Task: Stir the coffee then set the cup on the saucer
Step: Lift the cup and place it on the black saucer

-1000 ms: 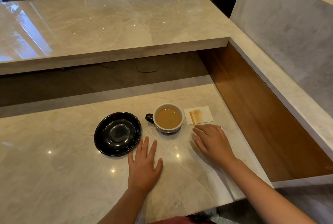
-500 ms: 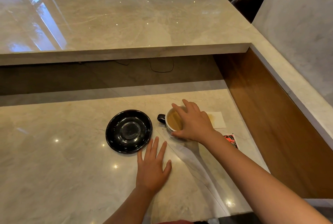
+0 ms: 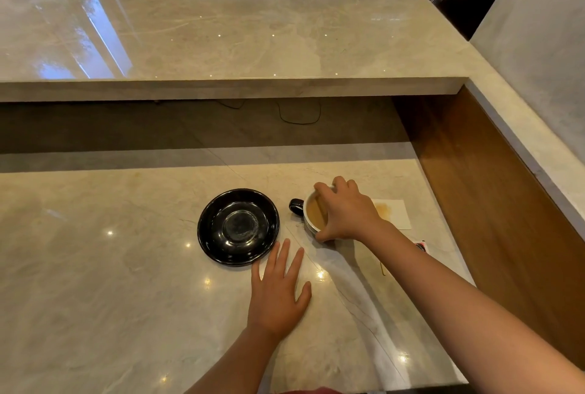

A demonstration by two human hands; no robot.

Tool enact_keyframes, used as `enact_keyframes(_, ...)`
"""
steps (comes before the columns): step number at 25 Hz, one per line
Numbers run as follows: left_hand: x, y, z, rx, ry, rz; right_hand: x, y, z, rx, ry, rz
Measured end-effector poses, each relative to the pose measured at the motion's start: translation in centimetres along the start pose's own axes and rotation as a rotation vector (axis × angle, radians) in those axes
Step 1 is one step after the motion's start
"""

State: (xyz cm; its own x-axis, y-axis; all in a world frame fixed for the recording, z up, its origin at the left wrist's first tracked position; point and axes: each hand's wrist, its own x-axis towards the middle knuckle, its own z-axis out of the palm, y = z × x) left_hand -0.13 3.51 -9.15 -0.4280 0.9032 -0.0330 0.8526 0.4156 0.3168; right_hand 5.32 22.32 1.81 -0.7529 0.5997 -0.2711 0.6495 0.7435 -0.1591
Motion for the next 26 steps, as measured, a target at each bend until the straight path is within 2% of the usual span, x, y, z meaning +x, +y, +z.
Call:
enact_keyframes(5,0.0,0.0,0.1,-0.016,0.021,0.001,0.0,-0.7,-0.4,0.009,0.023,-0.030)
enact_keyframes(12,0.0,0.0,-0.1,-0.021,0.056,0.026,0.8,-4.8,-2.1,0.065,0.074,-0.183)
enact_keyframes(26,0.0,-0.1,-0.3,-0.096,0.063,0.053,3.8,-11.9,-0.4,0.090,0.017,-0.377)
